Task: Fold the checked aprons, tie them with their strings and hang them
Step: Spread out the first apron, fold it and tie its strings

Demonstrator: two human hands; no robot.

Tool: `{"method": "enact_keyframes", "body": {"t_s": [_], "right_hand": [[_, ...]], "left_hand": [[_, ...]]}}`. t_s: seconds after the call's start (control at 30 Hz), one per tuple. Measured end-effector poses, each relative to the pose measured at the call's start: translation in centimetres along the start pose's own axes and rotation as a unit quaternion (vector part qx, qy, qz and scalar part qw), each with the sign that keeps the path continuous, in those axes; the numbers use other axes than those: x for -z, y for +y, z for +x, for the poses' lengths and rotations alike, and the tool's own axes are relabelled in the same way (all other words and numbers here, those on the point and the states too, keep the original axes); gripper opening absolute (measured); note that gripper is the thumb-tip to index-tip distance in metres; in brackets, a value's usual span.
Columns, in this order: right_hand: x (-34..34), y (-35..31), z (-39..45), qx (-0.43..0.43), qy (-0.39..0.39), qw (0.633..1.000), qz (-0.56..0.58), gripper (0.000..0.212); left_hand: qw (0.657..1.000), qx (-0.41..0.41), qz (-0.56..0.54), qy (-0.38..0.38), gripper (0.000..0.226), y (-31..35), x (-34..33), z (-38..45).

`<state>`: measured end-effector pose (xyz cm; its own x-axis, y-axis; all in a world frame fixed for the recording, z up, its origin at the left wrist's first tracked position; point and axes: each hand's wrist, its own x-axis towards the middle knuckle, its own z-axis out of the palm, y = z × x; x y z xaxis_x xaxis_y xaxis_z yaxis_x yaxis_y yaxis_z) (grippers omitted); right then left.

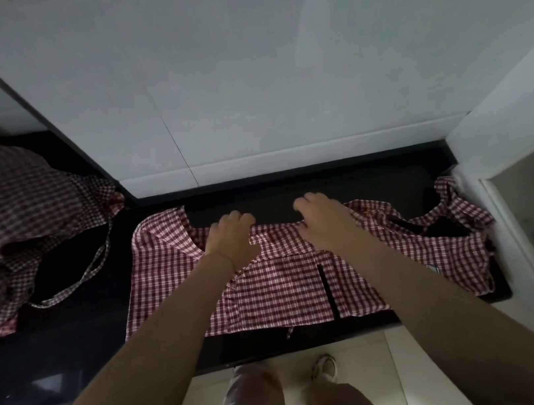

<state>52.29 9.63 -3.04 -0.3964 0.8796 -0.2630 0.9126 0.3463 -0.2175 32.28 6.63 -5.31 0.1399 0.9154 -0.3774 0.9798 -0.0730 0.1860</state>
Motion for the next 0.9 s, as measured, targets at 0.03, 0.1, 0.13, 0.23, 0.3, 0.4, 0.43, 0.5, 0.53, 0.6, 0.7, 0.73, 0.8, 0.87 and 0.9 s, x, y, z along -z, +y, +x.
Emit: {"method": "enact_keyframes", "body": {"t_s": [0.03,0.1,0.13,0.23,0.3,0.4,0.43,0.5,0.53,0.6,0.7,0.73,0.8,0.87,0.9], "right_hand": [[-0.4,-0.3,0.4,0.012,-0.039,0.999,0.010,0.049],[-1.3,-1.0,1.1,0.023,-0.119,0.993,0.017,0.059],[-1.8,-1.2,1.4,0.029,-0.139,0.990,0.013,0.053],[-2.4,-2.1,1.3,0.046,-0.200,0.978,-0.034,0.031],[-2.1,-2.5,1.0,0.044,-0.295,0.953,-0.060,0.026],[-0.8,-2.6,0.6,-0.010,-0.410,0.911,-0.048,0.041],[0.0,-2.5,0.5,-0.030,-0.427,0.903,-0.047,0.046],[1.6,-2.1,0.7,-0.058,-0.460,0.884,-0.063,0.053],[2.6,-1.9,0.9,-0.066,-0.475,0.874,-0.074,0.055],[4.6,-1.7,1.5,-0.082,-0.486,0.866,-0.087,0.058],[6.0,-1.7,2.0,-0.080,-0.276,0.948,-0.134,0.032],[5.7,-1.7,2.1,-0.069,-0.133,0.975,-0.166,0.027],[4.7,-1.6,2.0,-0.057,0.082,0.976,-0.195,0.039],[3.0,-1.6,2.1,-0.052,0.116,0.979,-0.161,0.052],[2.2,-1.7,1.9,-0.040,0.087,0.985,-0.141,0.049]], "left_hand": [[0.998,0.003,0.009,-0.061,0.063,0.1,-0.2,0.2],[0.993,0.013,0.008,-0.118,0.066,0.0,-0.9,0.5],[0.993,0.010,0.014,-0.114,0.059,-0.1,-1.2,0.6],[0.993,-0.006,0.037,-0.114,0.040,-0.3,-1.8,0.0],[0.985,0.006,0.008,-0.174,0.041,-0.5,-2.0,-0.1],[0.946,0.024,0.024,-0.322,0.047,-0.4,-1.4,-0.2],[0.924,0.037,0.033,-0.379,0.048,-0.4,-0.9,-0.3],[0.872,0.075,0.047,-0.481,0.047,-0.6,0.5,-0.5],[0.856,0.083,0.057,-0.506,0.044,-0.7,1.6,-0.5],[0.866,0.085,0.083,-0.486,0.029,-0.8,3.7,-0.1],[0.971,0.103,0.120,-0.181,0.015,-0.3,6.4,0.4],[0.982,0.105,0.153,-0.035,0.020,-0.2,7.1,0.5],[0.966,0.085,0.178,0.164,0.040,-0.1,7.0,0.8],[0.972,0.060,0.140,0.178,0.059,-0.1,5.5,0.8],[0.983,0.051,0.115,0.136,0.057,0.0,4.4,0.5]]}}
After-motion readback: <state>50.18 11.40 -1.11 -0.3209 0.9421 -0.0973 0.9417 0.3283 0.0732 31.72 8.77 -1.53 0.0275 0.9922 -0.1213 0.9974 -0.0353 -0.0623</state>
